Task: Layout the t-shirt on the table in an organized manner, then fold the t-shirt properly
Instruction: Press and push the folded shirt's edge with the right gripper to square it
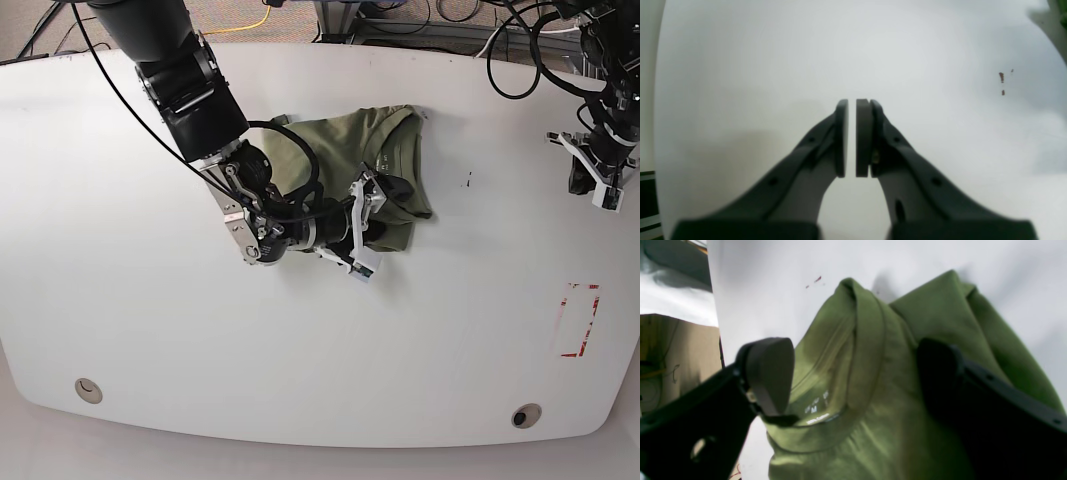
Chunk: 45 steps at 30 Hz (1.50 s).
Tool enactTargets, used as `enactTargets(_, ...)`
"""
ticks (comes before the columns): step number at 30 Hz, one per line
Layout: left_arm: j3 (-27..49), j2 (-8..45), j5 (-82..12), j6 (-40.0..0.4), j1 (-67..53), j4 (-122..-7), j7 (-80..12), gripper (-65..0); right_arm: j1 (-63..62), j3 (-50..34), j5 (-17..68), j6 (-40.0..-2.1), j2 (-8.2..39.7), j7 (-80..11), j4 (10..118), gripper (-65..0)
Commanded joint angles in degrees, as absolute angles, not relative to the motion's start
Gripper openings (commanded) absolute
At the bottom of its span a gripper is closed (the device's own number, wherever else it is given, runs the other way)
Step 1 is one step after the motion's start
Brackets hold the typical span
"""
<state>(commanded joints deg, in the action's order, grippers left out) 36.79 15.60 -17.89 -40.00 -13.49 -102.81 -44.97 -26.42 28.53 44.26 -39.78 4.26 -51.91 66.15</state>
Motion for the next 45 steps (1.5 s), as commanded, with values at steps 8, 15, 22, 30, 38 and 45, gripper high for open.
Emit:
enactTargets(8, 36.4, 15.5, -18.0, -40.0, -13.5, -102.8, -45.0, -62.6, -26.6, 28.5, 44.4, -39.8, 4.8, -51.9, 66.3, -45.3)
enactTargets(15, 36.4, 15.5, -18.0, -40.0, -13.5, -102.8, -45.0, -62.6, -26.6, 28.5, 44.4, -39.8, 5.0, -51.9, 66.4, -61.5)
enactTargets(22, 36.4, 15.5, -18.0, -40.0, -13.5, -102.8, -45.0, -62.6, -26.6, 28.3, 44.4, -39.7, 5.1, -51.9, 69.1, -65.0)
enactTargets(30, 36.4, 15.5, -18.0, -40.0, -13.5, -102.8, -45.0, -62.6, -26.8, 27.2, 44.8, -38.6, 5.8, -53.4, 74.0, -65.0)
enactTargets(38, 36.4, 15.5, -18.0, -40.0, -13.5, -102.6, -45.0, -62.6, -27.0, 24.1, 44.7, -36.1, 5.8, -54.8, 76.4, -65.0)
enactTargets(45, 36.4, 15.5, -18.0, -40.0, -13.5, -102.6, -45.0, -62.6, -29.0, 24.1, 44.5, -36.1, 5.8, -54.8, 76.3, -65.0)
